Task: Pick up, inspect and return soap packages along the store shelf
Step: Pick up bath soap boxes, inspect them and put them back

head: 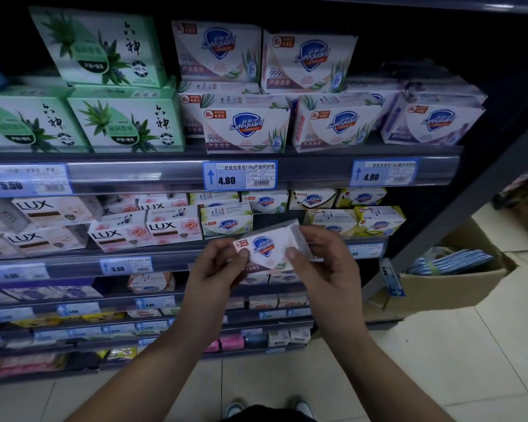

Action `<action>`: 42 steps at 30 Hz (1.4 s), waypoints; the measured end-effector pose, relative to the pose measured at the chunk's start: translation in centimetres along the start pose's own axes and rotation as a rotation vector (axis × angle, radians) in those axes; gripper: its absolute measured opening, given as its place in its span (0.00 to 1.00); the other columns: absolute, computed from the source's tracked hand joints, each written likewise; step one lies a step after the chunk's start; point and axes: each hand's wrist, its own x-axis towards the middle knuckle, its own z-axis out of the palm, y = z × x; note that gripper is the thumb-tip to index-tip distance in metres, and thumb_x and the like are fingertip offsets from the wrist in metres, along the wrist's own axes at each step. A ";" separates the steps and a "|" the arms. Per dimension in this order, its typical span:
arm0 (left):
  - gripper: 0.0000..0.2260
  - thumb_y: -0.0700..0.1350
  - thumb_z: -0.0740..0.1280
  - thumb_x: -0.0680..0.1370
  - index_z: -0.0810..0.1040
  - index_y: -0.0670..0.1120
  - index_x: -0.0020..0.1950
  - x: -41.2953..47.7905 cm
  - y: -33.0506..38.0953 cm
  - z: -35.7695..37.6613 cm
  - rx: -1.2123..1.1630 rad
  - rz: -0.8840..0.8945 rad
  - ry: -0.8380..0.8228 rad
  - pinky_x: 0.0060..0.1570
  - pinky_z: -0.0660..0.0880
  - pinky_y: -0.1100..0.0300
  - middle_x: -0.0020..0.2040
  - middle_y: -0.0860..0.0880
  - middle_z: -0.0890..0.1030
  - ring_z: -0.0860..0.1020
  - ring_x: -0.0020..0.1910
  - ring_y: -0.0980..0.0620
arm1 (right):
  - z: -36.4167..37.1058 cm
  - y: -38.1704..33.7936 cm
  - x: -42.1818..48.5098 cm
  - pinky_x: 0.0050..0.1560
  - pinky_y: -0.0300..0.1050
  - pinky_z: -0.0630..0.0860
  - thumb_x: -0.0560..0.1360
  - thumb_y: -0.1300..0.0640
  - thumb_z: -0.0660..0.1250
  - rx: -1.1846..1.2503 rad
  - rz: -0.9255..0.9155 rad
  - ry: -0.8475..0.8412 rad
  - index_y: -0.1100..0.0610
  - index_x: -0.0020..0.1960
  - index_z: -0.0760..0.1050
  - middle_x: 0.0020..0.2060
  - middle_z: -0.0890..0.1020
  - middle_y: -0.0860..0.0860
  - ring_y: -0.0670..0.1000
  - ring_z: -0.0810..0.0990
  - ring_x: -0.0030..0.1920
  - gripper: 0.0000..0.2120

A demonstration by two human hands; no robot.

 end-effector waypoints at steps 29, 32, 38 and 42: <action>0.28 0.34 0.68 0.80 0.70 0.55 0.76 3.8 -3.0 2.2 0.541 0.065 -0.009 0.71 0.72 0.51 0.69 0.59 0.77 0.74 0.69 0.59 | -1.6 4.5 3.2 0.59 0.42 0.71 0.82 0.63 0.65 -0.103 0.349 -0.179 0.46 0.80 0.62 0.66 0.71 0.36 0.41 0.73 0.67 0.30; 0.29 0.35 0.69 0.80 0.67 0.51 0.79 3.7 -2.9 2.3 0.589 0.061 -0.023 0.71 0.71 0.55 0.73 0.54 0.75 0.72 0.73 0.56 | -1.5 4.7 3.3 0.60 0.47 0.72 0.82 0.62 0.65 -0.073 0.394 -0.175 0.50 0.78 0.64 0.66 0.71 0.40 0.47 0.73 0.69 0.26; 0.25 0.36 0.68 0.81 0.71 0.52 0.76 3.5 -1.7 1.7 0.615 0.072 -0.034 0.68 0.73 0.54 0.69 0.58 0.77 0.73 0.70 0.57 | -0.8 4.1 3.1 0.49 0.32 0.76 0.79 0.69 0.66 -0.109 0.249 -0.091 0.54 0.63 0.75 0.58 0.80 0.52 0.44 0.80 0.57 0.16; 0.18 0.31 0.67 0.79 0.77 0.45 0.67 3.0 -0.8 -0.9 0.563 0.155 0.172 0.58 0.77 0.59 0.61 0.50 0.81 0.79 0.63 0.52 | 1.3 2.7 3.4 0.45 0.31 0.76 0.80 0.68 0.65 -0.130 0.141 -0.205 0.50 0.59 0.77 0.54 0.81 0.47 0.42 0.81 0.51 0.16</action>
